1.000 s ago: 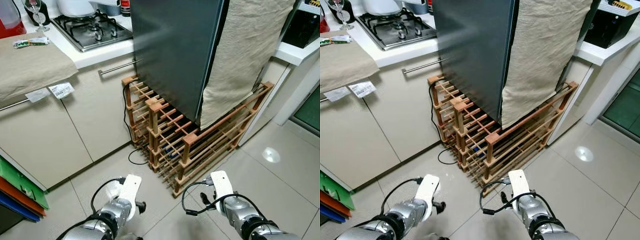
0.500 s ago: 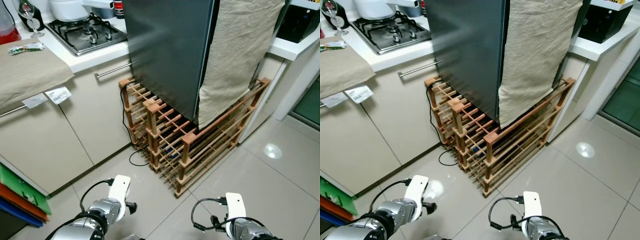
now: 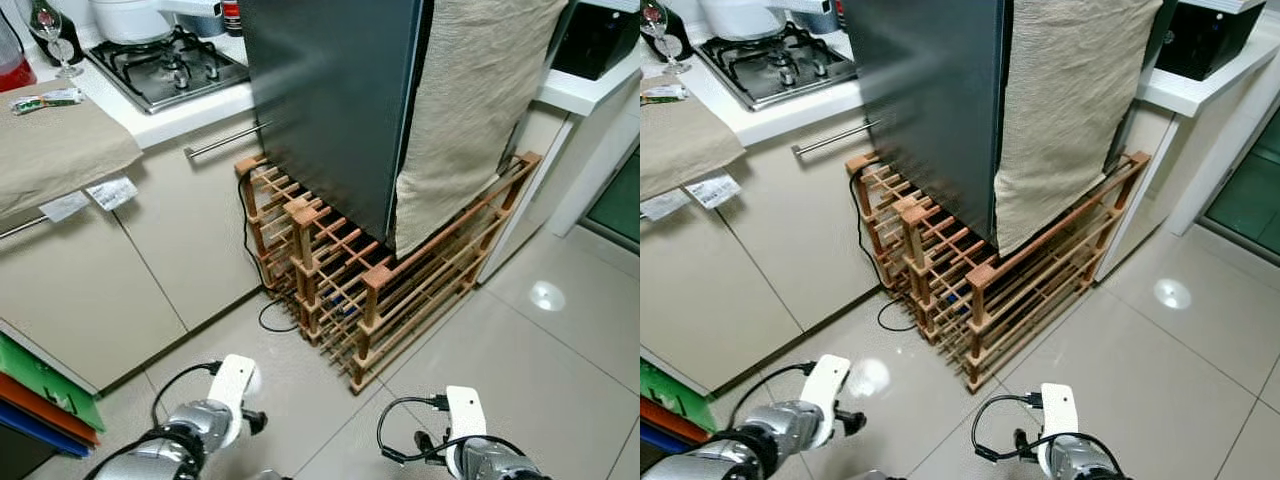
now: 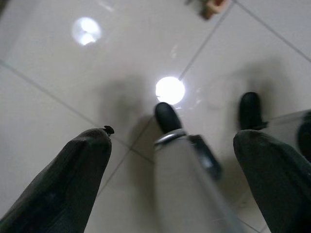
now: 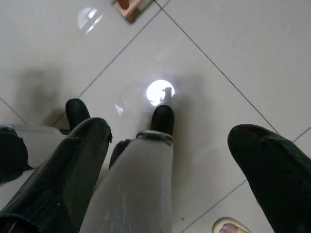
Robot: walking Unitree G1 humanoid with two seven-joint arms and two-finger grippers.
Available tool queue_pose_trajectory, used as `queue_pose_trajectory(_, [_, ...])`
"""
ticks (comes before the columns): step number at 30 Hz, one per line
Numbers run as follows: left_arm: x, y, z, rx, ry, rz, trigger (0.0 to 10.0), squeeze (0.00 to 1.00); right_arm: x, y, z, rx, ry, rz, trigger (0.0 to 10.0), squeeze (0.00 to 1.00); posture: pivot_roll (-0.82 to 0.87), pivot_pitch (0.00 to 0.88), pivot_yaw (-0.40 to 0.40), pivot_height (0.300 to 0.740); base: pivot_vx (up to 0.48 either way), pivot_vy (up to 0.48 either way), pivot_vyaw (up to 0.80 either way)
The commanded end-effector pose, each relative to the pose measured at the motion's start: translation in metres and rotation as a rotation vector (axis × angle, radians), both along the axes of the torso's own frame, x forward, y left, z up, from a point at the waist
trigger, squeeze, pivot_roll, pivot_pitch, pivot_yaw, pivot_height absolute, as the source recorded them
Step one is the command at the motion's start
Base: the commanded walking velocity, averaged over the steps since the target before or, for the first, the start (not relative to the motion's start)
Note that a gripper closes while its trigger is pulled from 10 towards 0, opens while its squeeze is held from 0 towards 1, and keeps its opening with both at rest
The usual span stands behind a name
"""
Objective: Restocking fridge
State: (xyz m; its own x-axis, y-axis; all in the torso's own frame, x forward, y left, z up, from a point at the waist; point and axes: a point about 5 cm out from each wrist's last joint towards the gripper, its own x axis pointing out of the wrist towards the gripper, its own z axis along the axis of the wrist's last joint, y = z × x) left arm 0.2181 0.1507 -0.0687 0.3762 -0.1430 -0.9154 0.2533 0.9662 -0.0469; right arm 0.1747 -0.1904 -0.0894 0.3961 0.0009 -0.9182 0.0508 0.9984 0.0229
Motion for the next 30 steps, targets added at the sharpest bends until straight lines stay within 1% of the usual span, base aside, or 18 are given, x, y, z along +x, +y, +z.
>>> queue_pose_trajectory(1, [0.002,0.006,0.001,0.019,-0.017,0.015,10.0,0.0,0.002,-0.001,0.001,-0.003,-0.005,0.016,10.0,0.49,-0.13,0.0,0.056,0.74,0.0,0.0,0.0])
queue_pose_trajectory(4, [0.003,0.002,0.001,0.01,-0.018,0.016,10.0,0.0,0.003,-0.003,0.002,-0.005,-0.002,0.018,10.0,0.5,-0.13,0.0,0.055,0.74,0.0,0.0,0.0])
queue_pose_trajectory(6, [0.001,0.006,0.001,0.002,-0.022,0.011,10.0,0.0,0.002,-0.002,0.001,-0.003,0.0,-0.011,10.0,0.5,-0.13,0.0,0.049,0.74,0.0,0.0,0.0])
queue_pose_trajectory(8, [0.0,0.007,0.0,0.003,-0.02,0.002,10.0,0.0,0.002,-0.001,0.001,-0.003,0.001,-0.012,10.0,0.5,-0.13,0.0,0.046,0.74,0.0,0.0,0.0])
queue_pose_trajectory(9, [-0.002,0.006,-0.001,0.022,-0.019,-0.06,10.0,0.0,0.001,0.0,0.0,-0.001,0.006,-0.008,10.0,0.5,-0.14,0.0,0.048,0.74,0.0,0.0,0.0])
queue_pose_trajectory(10, [-0.002,0.006,-0.001,0.022,-0.019,-0.06,10.0,0.0,0.001,0.0,0.0,-0.001,0.006,-0.008,10.0,0.5,-0.14,0.0,0.048,0.74,0.0,0.0,0.0])
queue_pose_trajectory(11, [-0.003,0.005,-0.001,0.043,-0.023,-0.118,10.0,0.0,0.0,0.0,0.0,0.002,0.01,-0.007,10.0,0.5,-0.14,0.0,0.048,0.74,0.0,0.0,0.0])
queue_pose_trajectory(12, [-0.004,0.001,-0.002,0.039,-0.023,-0.159,10.0,0.0,-0.001,0.001,0.0,0.015,0.021,-0.011,10.0,0.5,-0.13,0.0,0.053,0.74,0.0,0.0,0.0])
queue_pose_trajectory(15, [-0.002,-0.002,-0.001,0.013,-0.027,-0.144,10.0,0.0,0.0,0.0,0.0,0.011,0.024,-0.02,10.0,0.5,-0.13,0.0,0.054,0.74,0.0,0.0,0.0])
queue_pose_trajectory(18, [-0.001,-0.001,0.0,0.018,-0.035,-0.137,10.0,0.0,0.002,-0.001,0.001,0.007,0.019,-0.033,10.0,0.5,-0.12,0.0,0.053,0.74,0.0,0.0,0.0])
queue_pose_trajectory(20, [-0.003,0.001,-0.002,0.022,-0.033,-0.116,10.0,0.0,0.004,0.0,0.002,-0.001,0.018,-0.026,10.0,0.5,-0.12,0.0,0.057,0.74,0.0,0.0,0.0])
queue_pose_trajectory(21, [-0.007,0.002,-0.004,0.024,-0.027,-0.112,10.0,0.0,0.006,0.001,0.003,-0.004,0.012,-0.003,10.0,0.5,-0.12,0.0,0.057,0.74,0.0,0.0,0.0])
queue_pose_trajectory(22, [-0.007,0.002,-0.004,0.024,-0.027,-0.112,10.0,0.0,0.006,0.001,0.003,-0.004,0.012,-0.003,10.0,0.5,-0.12,0.0,0.057,0.74,0.0,0.0,0.0])
queue_pose_trajectory(24, [-0.008,0.002,-0.005,0.022,-0.028,-0.11,10.0,0.0,0.01,0.003,0.004,0.002,0.001,0.007,10.0,0.5,-0.12,0.0,0.052,0.74,0.0,0.0,0.0])
queue_pose_trajectory(25, [-0.008,0.002,-0.005,0.01,-0.033,-0.091,10.0,0.0,0.014,0.004,0.006,0.006,-0.007,0.01,10.0,0.49,-0.11,0.0,0.052,0.74,0.0,0.0,0.0])
queue_pose_trajectory(27, [-0.008,0.002,-0.005,0.001,-0.042,-0.073,10.0,0.0,0.017,0.004,0.008,-0.01,-0.01,0.047,10.0,0.5,-0.12,0.0,0.052,0.74,0.0,0.0,0.0])
queue_pose_trajectory(29, [-0.007,0.002,-0.004,-0.002,-0.05,-0.071,10.0,0.0,0.022,0.001,0.011,-0.031,-0.03,0.045,10.0,0.5,-0.13,0.0,0.052,0.74,0.0,0.0,0.0])
queue_pose_trajectory(30, [-0.007,0.001,-0.004,-0.012,-0.066,-0.058,10.0,0.0,0.029,-0.003,0.015,-0.029,-0.058,0.007,10.0,0.5,-0.13,0.0,0.051,0.74,0.0,0.0,0.0])
